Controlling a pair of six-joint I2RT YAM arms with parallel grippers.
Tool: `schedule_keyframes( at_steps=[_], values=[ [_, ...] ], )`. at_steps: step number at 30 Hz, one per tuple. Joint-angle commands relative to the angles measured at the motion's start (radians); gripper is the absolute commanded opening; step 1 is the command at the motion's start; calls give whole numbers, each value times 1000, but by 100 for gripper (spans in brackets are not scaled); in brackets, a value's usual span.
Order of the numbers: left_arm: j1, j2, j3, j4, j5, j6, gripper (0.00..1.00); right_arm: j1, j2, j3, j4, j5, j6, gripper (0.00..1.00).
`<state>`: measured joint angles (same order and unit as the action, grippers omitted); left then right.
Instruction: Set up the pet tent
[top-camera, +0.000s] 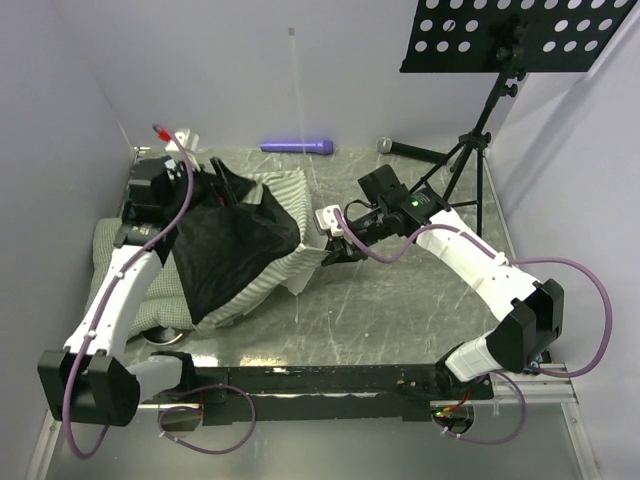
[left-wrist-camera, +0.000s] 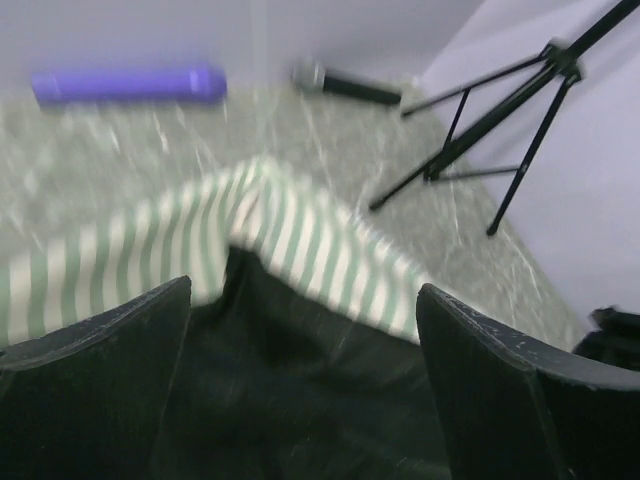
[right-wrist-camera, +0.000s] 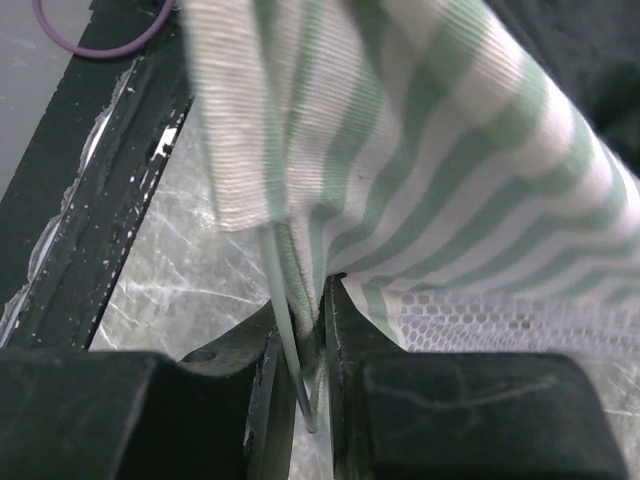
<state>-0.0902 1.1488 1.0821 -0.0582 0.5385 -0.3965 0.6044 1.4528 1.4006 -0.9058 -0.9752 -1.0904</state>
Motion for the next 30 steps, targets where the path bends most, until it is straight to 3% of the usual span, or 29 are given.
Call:
schedule_keyframes(
  at_steps=[1,7,13,22,30],
  values=[
    [-3,28,-76,135,18,-126,97,20,-40,-28,-30,-5,-14,18],
    [-23,152,-13,236,29,-81,96,26,-43,-37,-38,-2,-52,14],
    [-69,301,119,121,61,53,90,26,-34,-22,-50,4,-60,12],
    [-108,264,-20,237,31,-65,94,26,-31,-17,-62,10,-71,11],
    [-151,333,-79,366,-29,-145,87,26,-16,-3,-76,3,-95,10]
  ],
)
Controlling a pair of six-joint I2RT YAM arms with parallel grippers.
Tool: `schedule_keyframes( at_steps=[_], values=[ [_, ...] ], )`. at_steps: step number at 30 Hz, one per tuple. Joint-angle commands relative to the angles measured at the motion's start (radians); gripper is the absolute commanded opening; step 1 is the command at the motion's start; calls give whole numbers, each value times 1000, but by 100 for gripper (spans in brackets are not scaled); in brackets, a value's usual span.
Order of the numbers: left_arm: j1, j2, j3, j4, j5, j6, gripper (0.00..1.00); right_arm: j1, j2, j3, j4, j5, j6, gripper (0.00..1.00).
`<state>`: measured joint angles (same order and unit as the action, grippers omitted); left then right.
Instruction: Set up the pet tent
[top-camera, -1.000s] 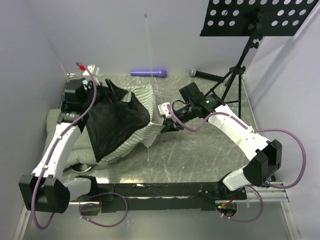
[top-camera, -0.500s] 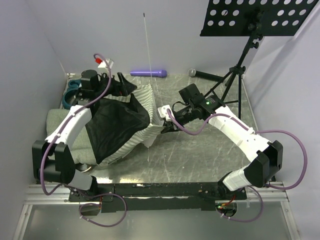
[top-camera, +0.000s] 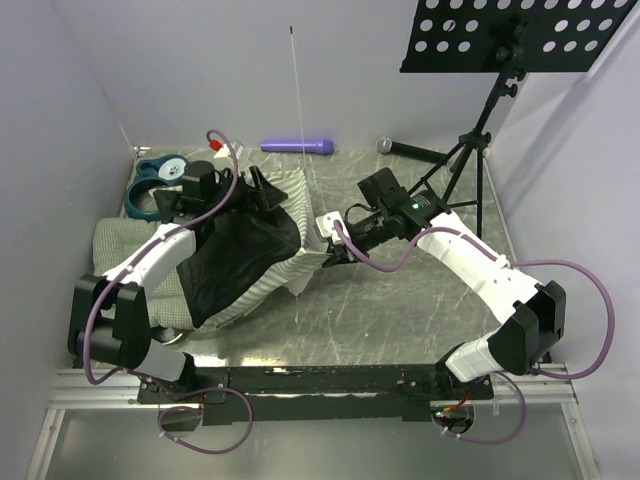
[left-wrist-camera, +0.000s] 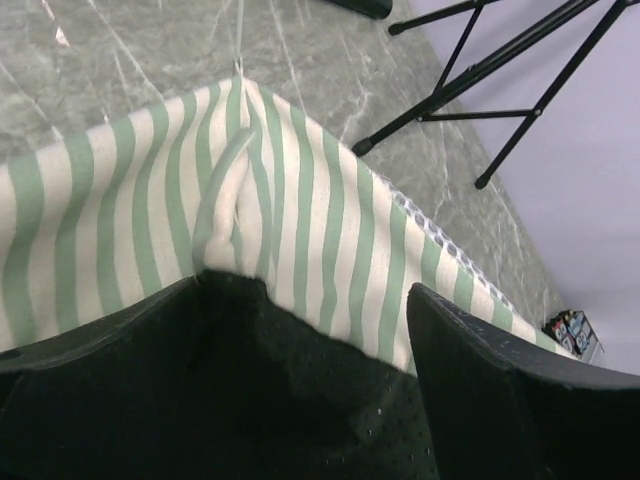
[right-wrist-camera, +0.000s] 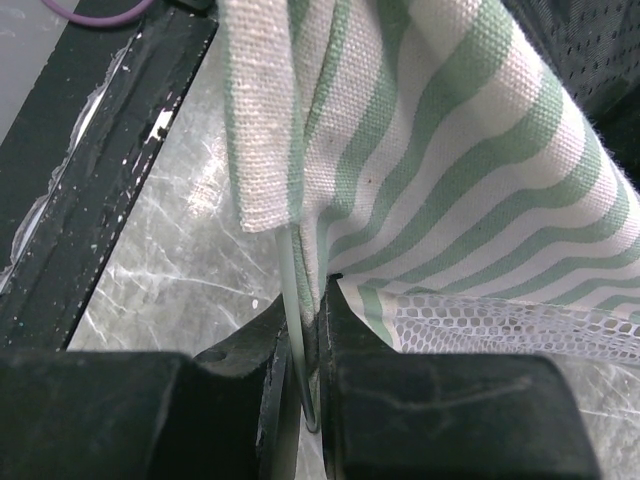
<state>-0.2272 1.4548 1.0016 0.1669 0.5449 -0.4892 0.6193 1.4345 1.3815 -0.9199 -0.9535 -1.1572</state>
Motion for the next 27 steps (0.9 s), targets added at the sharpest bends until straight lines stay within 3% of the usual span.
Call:
schedule_keyframes(
  at_steps=[1,4,6,8,11,13,16,20,21,24,27],
  values=[
    [-17,45,9,155,-34,-60,84,11,4,17,-63,-18,-30,10],
    [-20,97,35,170,-63,-87,78,11,7,24,-71,-19,-33,10],
    [-27,127,46,186,-77,-103,68,11,7,22,-70,-21,-33,10],
    [-34,150,64,184,-74,-100,52,11,7,24,-71,-19,-35,9],
    [-38,159,91,189,-47,-57,14,10,3,25,-71,-14,-32,10],
    [-40,145,106,194,-10,4,2,2,-8,19,-65,-11,-16,12],
    [-37,112,146,178,136,167,1,-51,-46,4,-21,-30,88,27],
    [-18,49,181,87,370,386,1,-182,-80,59,-13,-77,223,66],
    [-9,38,190,50,404,438,1,-219,-83,85,-20,-89,252,72],
    [18,-2,233,-62,545,595,1,-297,-98,145,10,-106,387,80],
    [23,-17,320,-318,615,821,1,-360,-103,195,79,-105,513,81]
  ],
)
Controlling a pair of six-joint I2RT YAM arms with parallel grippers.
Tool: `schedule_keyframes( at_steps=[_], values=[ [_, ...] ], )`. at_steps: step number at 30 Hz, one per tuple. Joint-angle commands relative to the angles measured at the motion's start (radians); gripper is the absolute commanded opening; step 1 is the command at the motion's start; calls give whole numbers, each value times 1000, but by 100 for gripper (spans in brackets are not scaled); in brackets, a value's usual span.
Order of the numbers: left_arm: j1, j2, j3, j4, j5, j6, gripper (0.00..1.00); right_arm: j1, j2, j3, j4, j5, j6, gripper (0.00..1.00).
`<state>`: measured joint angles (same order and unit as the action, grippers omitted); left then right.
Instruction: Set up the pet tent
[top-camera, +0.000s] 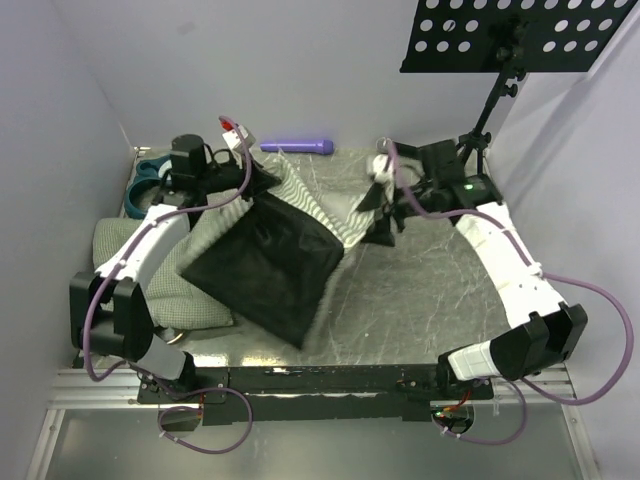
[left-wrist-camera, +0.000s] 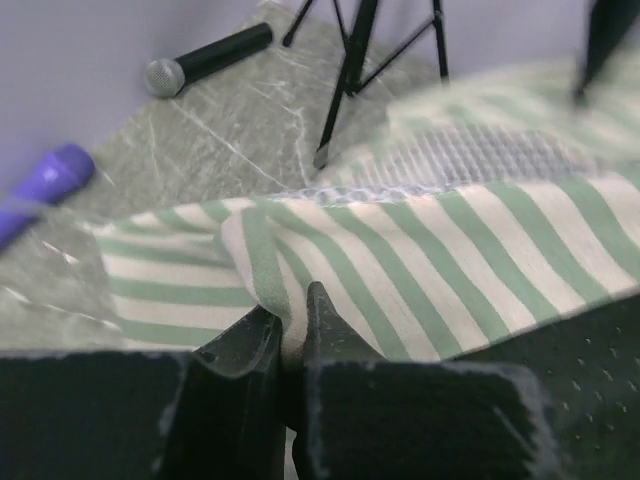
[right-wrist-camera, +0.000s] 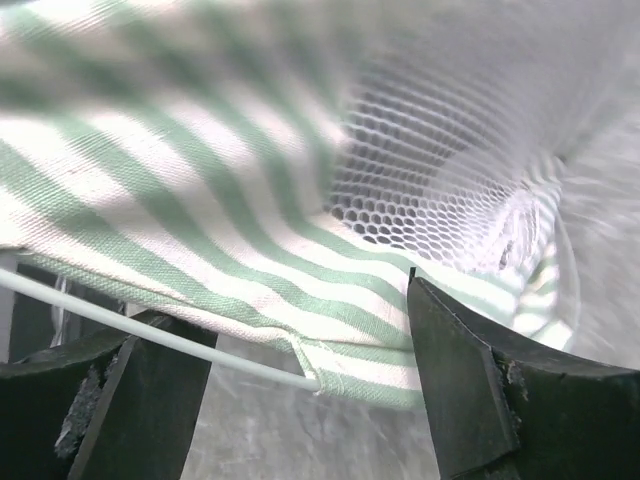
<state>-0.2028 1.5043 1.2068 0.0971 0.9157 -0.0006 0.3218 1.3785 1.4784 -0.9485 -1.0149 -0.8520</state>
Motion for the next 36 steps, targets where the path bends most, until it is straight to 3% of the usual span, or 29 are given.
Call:
schedule_keyframes(
  at_steps=[1,3,5,7,10,13,18,21,24,27,30,36],
  values=[
    [-1,-65,144,-319,256,384,1,-79,-44,117,128,-39,246,82],
    [3,-52,203,-434,278,464,1,-110,-24,172,110,-48,246,84],
    [16,-38,246,-476,273,478,1,-109,-7,223,-60,-45,85,88],
    [42,-27,260,-386,276,385,1,-105,-2,202,-194,-37,-66,97],
    [62,0,322,-338,264,369,1,-98,-48,93,-283,-59,-180,97],
    [65,91,465,-393,296,375,1,-25,-122,-2,-187,-25,-113,96],
    [66,259,825,-699,380,487,1,-1,-180,-21,-50,-22,99,97],
    [66,332,957,-719,435,368,1,-42,-182,28,-7,-36,194,97],
    [65,289,848,-559,471,217,1,-81,-199,62,112,16,325,97],
    [53,196,662,-458,486,192,1,-118,-220,63,376,117,569,97],
    [0,145,584,-557,500,286,1,-147,-182,152,536,162,704,95],
    [-70,161,609,-873,453,575,1,-148,-4,445,612,174,810,92]
  ],
)
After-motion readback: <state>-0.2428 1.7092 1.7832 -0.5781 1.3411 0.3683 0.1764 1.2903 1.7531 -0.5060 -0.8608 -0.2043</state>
